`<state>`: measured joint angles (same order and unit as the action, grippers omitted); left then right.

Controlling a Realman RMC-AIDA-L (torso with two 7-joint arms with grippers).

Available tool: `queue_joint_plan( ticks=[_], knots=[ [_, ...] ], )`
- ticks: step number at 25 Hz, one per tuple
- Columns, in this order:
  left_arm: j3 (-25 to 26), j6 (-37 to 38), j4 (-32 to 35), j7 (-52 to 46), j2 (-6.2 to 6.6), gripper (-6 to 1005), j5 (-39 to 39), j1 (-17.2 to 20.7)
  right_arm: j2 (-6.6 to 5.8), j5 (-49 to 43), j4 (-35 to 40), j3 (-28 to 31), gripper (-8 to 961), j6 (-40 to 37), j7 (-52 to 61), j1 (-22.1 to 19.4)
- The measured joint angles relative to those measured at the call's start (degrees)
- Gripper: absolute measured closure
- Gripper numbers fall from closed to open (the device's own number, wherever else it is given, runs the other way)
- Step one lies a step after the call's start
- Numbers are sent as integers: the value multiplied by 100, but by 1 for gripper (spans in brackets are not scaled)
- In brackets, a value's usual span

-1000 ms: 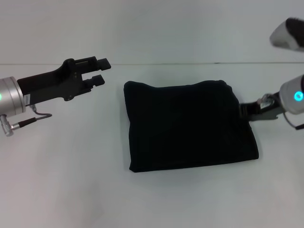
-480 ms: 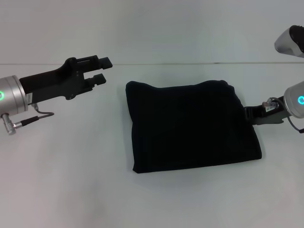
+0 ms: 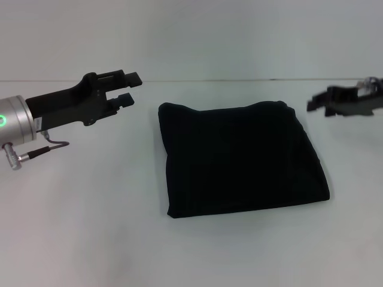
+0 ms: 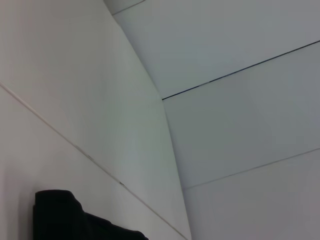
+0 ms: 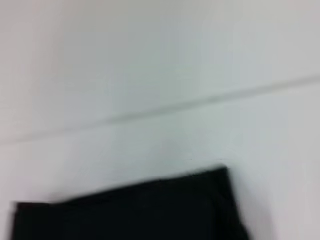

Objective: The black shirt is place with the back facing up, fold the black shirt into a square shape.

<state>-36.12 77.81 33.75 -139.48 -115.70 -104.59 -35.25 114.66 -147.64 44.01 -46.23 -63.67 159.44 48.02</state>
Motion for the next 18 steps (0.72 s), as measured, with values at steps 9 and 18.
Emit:
queue_joint_plan(
  ticks=[9, 18],
  knots=[
    [0, -38, 0, 0, -36, 420, 4, -15, 34, 725, -1468, -2, 418, 1033, -751, 387],
    [0, -111, 0, 0, -42, 419, 10, -58, 167, 715, -1777, -367, 418, 2357, -779, 456]
  ],
)
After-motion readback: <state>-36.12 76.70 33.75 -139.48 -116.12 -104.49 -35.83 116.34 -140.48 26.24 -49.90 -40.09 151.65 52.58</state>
